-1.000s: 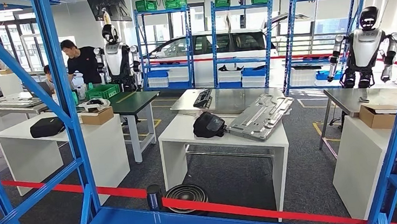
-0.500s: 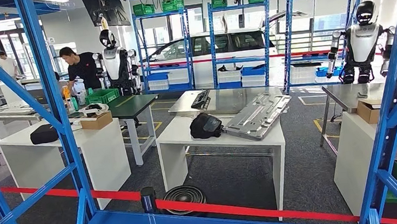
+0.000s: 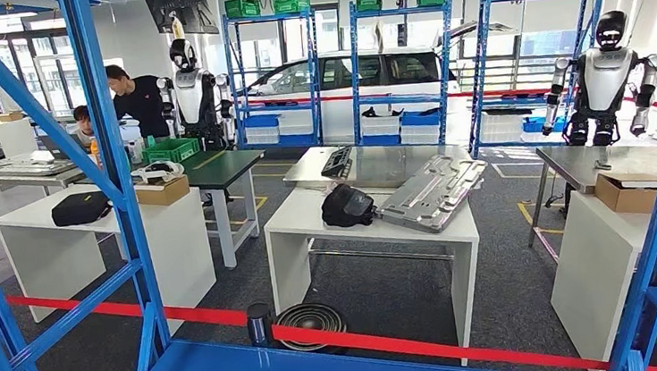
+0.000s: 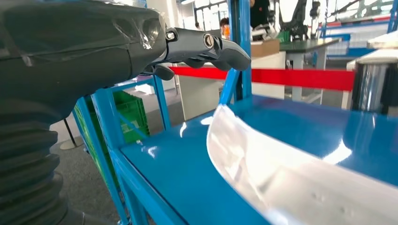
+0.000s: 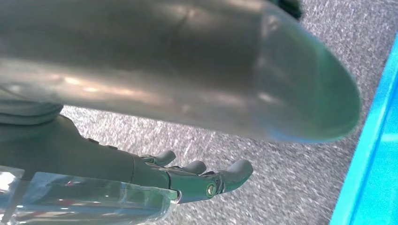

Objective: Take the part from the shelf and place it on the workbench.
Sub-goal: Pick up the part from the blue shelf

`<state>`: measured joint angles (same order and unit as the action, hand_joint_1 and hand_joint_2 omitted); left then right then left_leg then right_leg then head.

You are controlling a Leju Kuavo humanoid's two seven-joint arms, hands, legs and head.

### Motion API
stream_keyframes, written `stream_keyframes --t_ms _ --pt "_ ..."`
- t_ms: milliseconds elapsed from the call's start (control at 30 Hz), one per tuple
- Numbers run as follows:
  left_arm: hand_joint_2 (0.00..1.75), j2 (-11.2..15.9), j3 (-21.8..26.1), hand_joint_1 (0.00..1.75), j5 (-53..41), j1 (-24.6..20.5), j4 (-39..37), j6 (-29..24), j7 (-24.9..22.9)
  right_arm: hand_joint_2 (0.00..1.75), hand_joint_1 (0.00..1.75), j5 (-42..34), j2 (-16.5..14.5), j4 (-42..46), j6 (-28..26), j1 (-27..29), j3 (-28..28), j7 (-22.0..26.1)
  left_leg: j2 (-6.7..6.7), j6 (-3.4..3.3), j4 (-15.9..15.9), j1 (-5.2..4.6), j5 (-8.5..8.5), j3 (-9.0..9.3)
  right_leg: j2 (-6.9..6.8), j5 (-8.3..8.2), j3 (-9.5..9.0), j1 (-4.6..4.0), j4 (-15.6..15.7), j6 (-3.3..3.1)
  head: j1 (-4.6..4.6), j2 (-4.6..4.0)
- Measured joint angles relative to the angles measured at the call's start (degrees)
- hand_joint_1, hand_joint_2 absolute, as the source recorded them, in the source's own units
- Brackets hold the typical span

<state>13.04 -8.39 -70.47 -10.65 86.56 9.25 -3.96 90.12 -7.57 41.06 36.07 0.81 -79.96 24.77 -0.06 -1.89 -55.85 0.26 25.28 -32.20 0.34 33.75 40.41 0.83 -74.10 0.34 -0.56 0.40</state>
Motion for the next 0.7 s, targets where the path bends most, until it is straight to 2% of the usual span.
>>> stream_keyframes --t_ms 33,67,100,167,200,300,333,367,400,467,500,533,567,633,667,700 --pt "1.75 -0.2 -0.19 0.0 -0.1 -0.22 -0.5 0.0 0.0 0.0 0.0 0.0 0.19 -0.47 -0.14 0.03 0.05 -0.01 -0.02 -0.02 -0.02 -0.08 -0.01 -0.01 0.0 -0.55 -0.16 0.0 0.43 0.26 0.02 -0.01" --pt "1.75 -0.36 -0.36 0.0 -0.19 -0.48 -0.91 0.0 0.01 0.0 0.0 0.0 0.38 -0.89 -0.27 0.04 0.12 -0.01 -0.06 -0.02 -0.06 -0.14 -0.01 0.02 0.0 -2.0 -1.69 -0.01 3.62 0.54 0.04 -0.01" --pt "1.75 -0.52 -0.53 0.0 -0.23 -0.81 -1.23 0.0 0.04 0.0 0.0 0.0 0.61 -1.25 -0.42 0.01 0.22 0.0 -0.09 0.01 -0.12 -0.19 0.0 0.04 -0.03 -3.76 -3.98 -0.03 8.23 0.7 0.05 -0.01" --pt "1.75 -0.73 -0.79 0.0 -0.23 -1.48 -1.75 -0.01 0.16 0.0 0.0 0.0 1.05 -1.87 -0.7 -0.1 0.43 0.01 -0.15 0.27 -0.36 -0.5 0.11 -0.05 -0.05 -6.37 -7.73 -0.22 15.87 0.39 0.07 -0.01" --pt "1.75 -0.82 -0.9 0.0 -0.23 -1.73 -1.98 -0.02 0.24 0.0 0.0 0.0 1.23 -2.16 -0.82 -0.15 0.51 0.01 -0.15 0.48 -0.45 -0.59 0.14 -0.13 -0.05 -6.85 -8.47 -0.34 17.41 0.06 0.07 -0.01" --pt "1.75 -0.96 -1.25 0.0 -0.23 -2.14 -2.48 -0.07 0.34 0.0 0.0 0.0 1.51 -2.93 -1.08 -0.19 0.69 0.01 -0.13 1.33 -0.69 -0.48 0.29 -0.39 0.02 -7.27 -8.63 -0.33 17.86 -0.86 0.02 -0.01" --pt "1.75 -0.97 -1.39 0.0 -0.23 -2.3 -2.6 -0.1 0.37 0.0 0.0 0.0 1.56 -3.16 -1.21 -0.22 0.77 0.01 -0.11 1.68 -1.56 -0.37 0.95 -0.82 0.03 -7.39 -8.69 -0.19 17.97 -1.15 -0.03 -0.01" --pt "1.75 -0.98 -1.53 0.0 -0.23 -2.5 -2.76 -0.13 0.4 0.0 0.0 0.0 1.61 -3.4 -1.38 -0.25 0.86 0.01 -0.09 2.03 -3.55 -0.24 2.18 -1.75 0.03 -7.51 -8.76 -0.03 18.08 -1.44 -0.09 -0.01" --pt "1.75 -1.0 -1.68 0.0 -0.23 -2.67 -2.98 -0.15 0.43 0.0 0.0 0.0 1.66 -3.66 -1.55 -0.29 0.93 0.01 -0.07 2.36 -6.9 -0.07 3.98 -3.32 0.02 -7.53 -8.77 0.03 18.09 -1.59 -0.15 -0.01" --pt "1.75 -1.12 -2.02 0.0 -0.26 -2.89 -3.62 -0.11 0.46 0.0 0.0 0.0 1.77 -4.19 -1.84 -0.3 1.04 -0.02 -0.05 2.84 -15.0 0.19 7.31 -7.12 0.02 -7.53 -8.72 0.01 18.04 -1.76 -0.24 -0.01" --pt "1.75 -1.22 -2.21 0.0 -0.3 -2.95 -3.98 -0.06 0.46 0.0 0.0 0.0 1.82 -4.47 -1.96 -0.31 1.09 -0.04 -0.04 2.97 -17.46 0.29 7.83 -8.36 0.03 -7.52 -8.71 0.0 18.01 -1.77 -0.25 -0.01" --pt "1.75 -1.35 -2.39 0.0 -0.35 -3.09 -4.32 0.01 0.45 0.0 0.0 0.0 1.89 -4.74 -2.07 -0.32 1.17 -0.06 -0.03 3.01 -17.59 0.36 7.2 -8.51 0.05 -7.5 -8.73 0.0 18.0 -1.77 -0.27 -0.01" --pt "1.75 -1.49 -2.59 0.0 -0.42 -3.35 -4.64 0.09 0.44 0.0 0.0 0.0 1.95 -5.01 -2.17 -0.34 1.25 -0.07 -0.01 2.96 -15.37 0.42 5.6 -7.52 0.08 -7.49 -8.79 0.0 17.99 -1.77 -0.28 -0.01" --pt "1.75 -1.76 -2.99 0.0 -0.61 -4.27 -5.26 0.21 0.37 0.0 0.0 0.0 2.04 -5.54 -2.39 -0.47 1.42 -0.08 -0.03 2.58 -7.06 0.33 1.77 -3.47 0.16 -7.45 -8.87 -0.12 17.97 -1.68 -0.28 -0.01" --pt "1.75 -1.88 -3.19 0.0 -0.73 -4.78 -5.57 0.24 0.33 0.0 0.0 0.0 2.07 -5.78 -2.51 -0.56 1.48 -0.07 -0.03 2.34 -3.57 0.2 0.67 -1.72 0.19 -7.43 -8.79 -0.26 17.93 -1.58 -0.28 -0.01" --pt "1.75 -2.0 -3.39 0.0 -0.83 -5.17 -5.89 0.26 0.31 0.0 0.0 0.0 2.09 -6.01 -2.61 -0.63 1.53 -0.07 -0.04 2.11 -1.41 0.03 0.21 -0.64 0.2 -7.45 -8.66 -0.37 17.9 -1.39 -0.26 0.0"
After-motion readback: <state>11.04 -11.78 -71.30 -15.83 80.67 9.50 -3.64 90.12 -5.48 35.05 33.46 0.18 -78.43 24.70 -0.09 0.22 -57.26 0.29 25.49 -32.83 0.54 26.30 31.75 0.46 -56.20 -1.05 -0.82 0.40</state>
